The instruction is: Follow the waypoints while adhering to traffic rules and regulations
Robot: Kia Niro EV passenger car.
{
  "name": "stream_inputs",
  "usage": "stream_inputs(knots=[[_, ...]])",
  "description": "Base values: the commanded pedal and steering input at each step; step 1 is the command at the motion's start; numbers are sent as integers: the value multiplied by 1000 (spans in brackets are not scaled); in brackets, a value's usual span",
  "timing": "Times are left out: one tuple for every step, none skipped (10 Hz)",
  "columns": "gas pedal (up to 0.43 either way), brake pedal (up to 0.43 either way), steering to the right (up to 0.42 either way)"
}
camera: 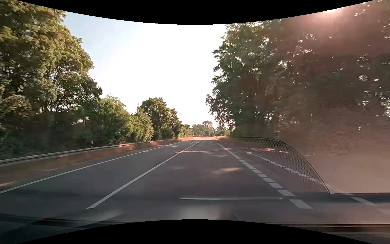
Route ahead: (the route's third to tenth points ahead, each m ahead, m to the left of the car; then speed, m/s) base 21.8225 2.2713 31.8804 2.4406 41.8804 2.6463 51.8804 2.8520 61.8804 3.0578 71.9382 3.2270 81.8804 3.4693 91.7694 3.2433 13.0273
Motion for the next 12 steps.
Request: stream_inputs(knots=[[28, 0, -4], [28, 0, -4], [28, 0, -4], [28, 0, -4], [28, 0, -4], [28, 0, -4], [28, 0, -4], [28, 0, -4], [28, 0, -4], [28, 0, -4], [28, 0, -4], [28, 0, -4]])
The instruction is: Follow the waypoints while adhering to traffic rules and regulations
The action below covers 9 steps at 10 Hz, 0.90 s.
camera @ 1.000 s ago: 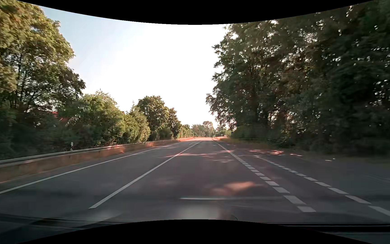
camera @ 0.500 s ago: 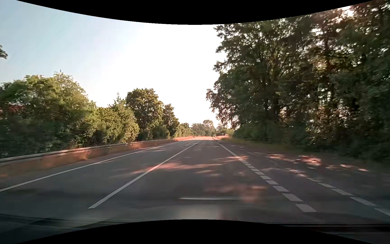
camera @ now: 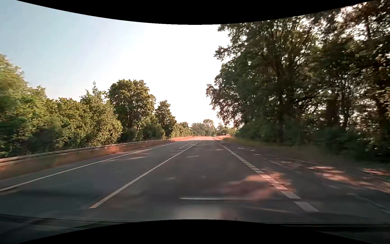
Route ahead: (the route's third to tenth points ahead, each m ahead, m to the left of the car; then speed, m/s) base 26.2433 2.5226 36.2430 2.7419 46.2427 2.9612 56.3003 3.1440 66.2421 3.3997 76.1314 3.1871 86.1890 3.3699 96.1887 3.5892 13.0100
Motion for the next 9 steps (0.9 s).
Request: stream_inputs(knots=[[28, 0, -4], [28, 0, -4], [28, 0, -4], [28, 0, -4], [28, 0, -4], [28, 0, -4], [28, 0, -4], [28, 0, -4], [28, 0, -4]])
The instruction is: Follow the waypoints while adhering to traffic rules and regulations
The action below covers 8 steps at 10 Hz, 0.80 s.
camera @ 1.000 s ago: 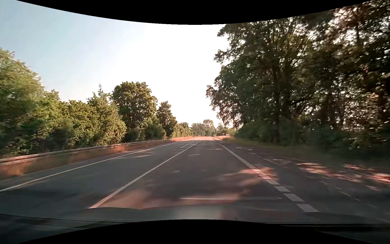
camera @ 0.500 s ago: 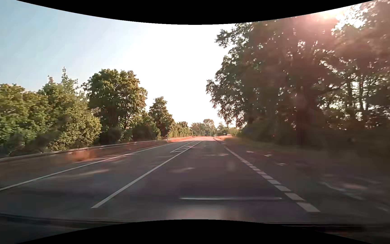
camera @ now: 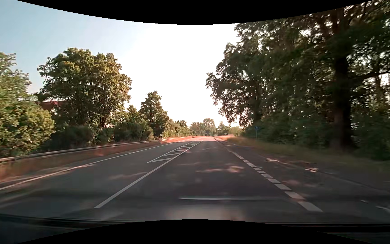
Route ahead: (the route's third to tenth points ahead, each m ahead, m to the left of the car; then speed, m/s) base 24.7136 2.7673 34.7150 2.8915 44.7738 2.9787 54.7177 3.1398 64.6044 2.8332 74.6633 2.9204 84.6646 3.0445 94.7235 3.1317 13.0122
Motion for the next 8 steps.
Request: stream_inputs(knots=[[28, 0, -4], [28, 0, -3], [28, 0, -3], [28, 0, -3], [28, 0, -3], [28, 0, -2], [28, 0, -2], [28, 0, -2]])
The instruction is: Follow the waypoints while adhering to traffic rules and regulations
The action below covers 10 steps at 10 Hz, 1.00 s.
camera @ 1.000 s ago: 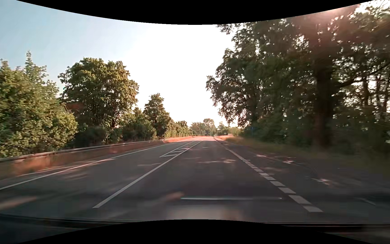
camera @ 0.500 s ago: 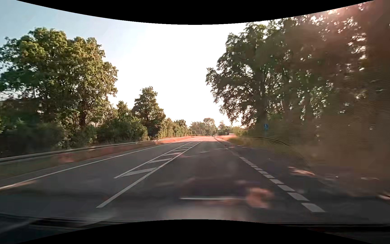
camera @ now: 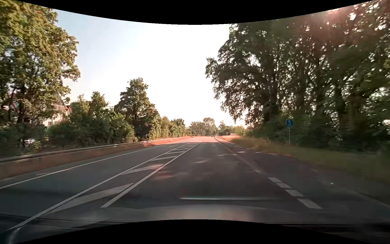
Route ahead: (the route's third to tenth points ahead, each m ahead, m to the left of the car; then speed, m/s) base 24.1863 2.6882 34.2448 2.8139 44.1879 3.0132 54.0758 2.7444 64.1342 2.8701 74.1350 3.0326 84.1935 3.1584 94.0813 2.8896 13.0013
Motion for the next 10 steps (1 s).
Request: stream_inputs(knots=[[28, 0, -2], [28, 0, -2], [28, 0, -2], [28, 0, -2], [28, 0, -2], [28, 0, -2], [28, 0, -2], [28, 0, -2], [28, 0, -2], [28, 0, -2]])
